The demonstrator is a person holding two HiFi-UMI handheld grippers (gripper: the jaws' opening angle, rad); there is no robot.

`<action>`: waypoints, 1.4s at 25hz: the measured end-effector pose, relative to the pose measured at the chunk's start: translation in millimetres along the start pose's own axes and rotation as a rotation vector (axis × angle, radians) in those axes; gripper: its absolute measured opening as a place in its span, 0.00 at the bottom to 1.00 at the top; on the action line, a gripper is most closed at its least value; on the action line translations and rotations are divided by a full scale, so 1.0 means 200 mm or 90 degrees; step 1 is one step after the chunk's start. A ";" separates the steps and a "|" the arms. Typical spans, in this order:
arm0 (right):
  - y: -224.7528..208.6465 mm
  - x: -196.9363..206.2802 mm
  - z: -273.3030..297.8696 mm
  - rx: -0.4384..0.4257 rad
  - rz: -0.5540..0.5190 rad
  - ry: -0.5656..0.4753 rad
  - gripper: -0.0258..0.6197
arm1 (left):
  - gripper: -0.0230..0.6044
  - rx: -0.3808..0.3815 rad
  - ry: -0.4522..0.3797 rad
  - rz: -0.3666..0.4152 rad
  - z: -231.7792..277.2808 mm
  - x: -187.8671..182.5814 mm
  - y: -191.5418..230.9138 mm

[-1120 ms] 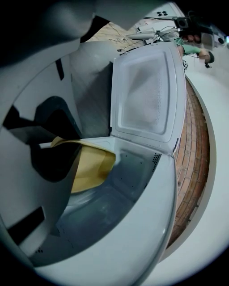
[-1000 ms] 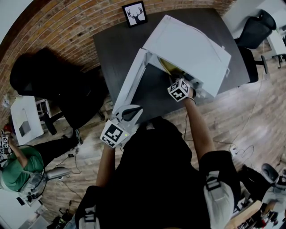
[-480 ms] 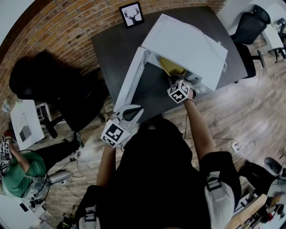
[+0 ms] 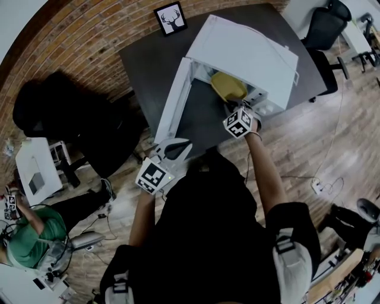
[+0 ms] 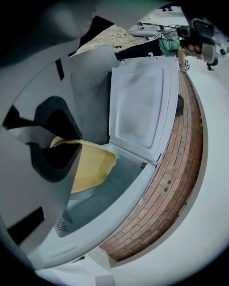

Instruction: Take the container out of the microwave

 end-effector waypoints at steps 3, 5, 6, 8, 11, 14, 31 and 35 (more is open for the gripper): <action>0.04 0.00 -0.04 0.008 0.003 -0.003 0.09 | 0.04 0.010 0.001 -0.009 -0.02 0.01 -0.03; 0.06 0.00 -0.07 0.012 0.004 -0.002 0.09 | 0.04 0.018 -0.002 0.000 -0.04 0.01 -0.04; 0.07 0.00 -0.08 0.014 0.004 -0.001 0.09 | 0.04 0.022 -0.003 0.005 -0.05 0.01 -0.04; 0.10 0.00 -0.11 0.016 0.006 0.002 0.09 | 0.04 0.028 -0.003 0.006 -0.06 0.01 -0.06; 0.14 0.00 -0.16 0.022 0.005 0.000 0.09 | 0.04 0.034 -0.002 0.006 -0.10 0.02 -0.09; 0.19 -0.02 -0.22 0.033 0.008 -0.011 0.09 | 0.04 0.040 -0.007 0.014 -0.14 0.03 -0.11; 0.49 -0.14 -0.69 0.070 -0.019 -0.067 0.09 | 0.04 0.115 -0.028 0.022 -0.19 0.09 -0.33; 0.58 -0.17 -0.81 0.074 -0.018 -0.086 0.09 | 0.04 0.125 -0.030 0.021 -0.20 0.11 -0.37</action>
Point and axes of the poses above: the fingertips, and each gripper's own axes: z forward along the fingers, y to its left, x out of its underside, the point moved 7 cm from there along -z, backward along the fingers, and after that the axes turned 9 degrees about -y, right-handed, at the moved point
